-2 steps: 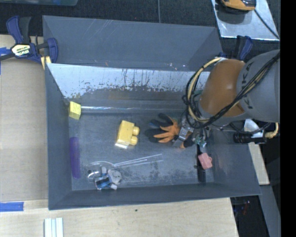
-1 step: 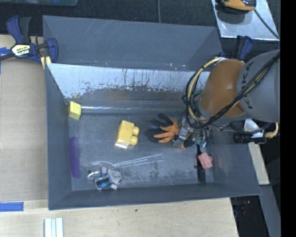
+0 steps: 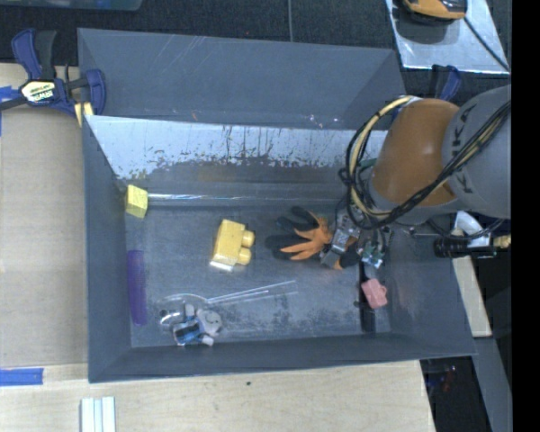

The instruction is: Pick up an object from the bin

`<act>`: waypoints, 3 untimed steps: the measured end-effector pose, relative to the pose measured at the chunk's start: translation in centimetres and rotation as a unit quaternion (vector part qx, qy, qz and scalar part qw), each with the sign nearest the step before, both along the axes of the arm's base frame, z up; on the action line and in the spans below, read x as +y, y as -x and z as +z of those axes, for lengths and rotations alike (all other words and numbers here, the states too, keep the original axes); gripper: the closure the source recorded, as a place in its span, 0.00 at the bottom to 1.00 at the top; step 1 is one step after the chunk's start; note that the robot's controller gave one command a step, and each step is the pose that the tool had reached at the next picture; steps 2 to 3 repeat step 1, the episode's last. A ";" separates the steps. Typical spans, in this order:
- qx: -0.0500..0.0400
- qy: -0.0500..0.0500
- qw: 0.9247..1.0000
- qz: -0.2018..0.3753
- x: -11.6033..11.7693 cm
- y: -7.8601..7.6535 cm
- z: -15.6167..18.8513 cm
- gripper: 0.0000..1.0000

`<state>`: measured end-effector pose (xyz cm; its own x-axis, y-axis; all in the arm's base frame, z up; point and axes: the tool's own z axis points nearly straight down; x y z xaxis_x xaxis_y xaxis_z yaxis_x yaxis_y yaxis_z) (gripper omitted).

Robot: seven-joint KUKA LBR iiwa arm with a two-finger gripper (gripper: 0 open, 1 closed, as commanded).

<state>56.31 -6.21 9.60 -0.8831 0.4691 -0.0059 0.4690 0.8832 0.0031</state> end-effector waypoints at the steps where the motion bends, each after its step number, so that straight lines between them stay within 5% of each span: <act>1: -0.003 0.000 1.000 0.000 -0.1 -0.1 4.9 1.00; 3: -0.003 0.000 1.000 0.000 -0.1 -0.1 4.9 1.00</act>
Offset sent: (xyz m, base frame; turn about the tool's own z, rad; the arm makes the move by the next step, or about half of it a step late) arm 0.0014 -0.0002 0.0402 -0.0006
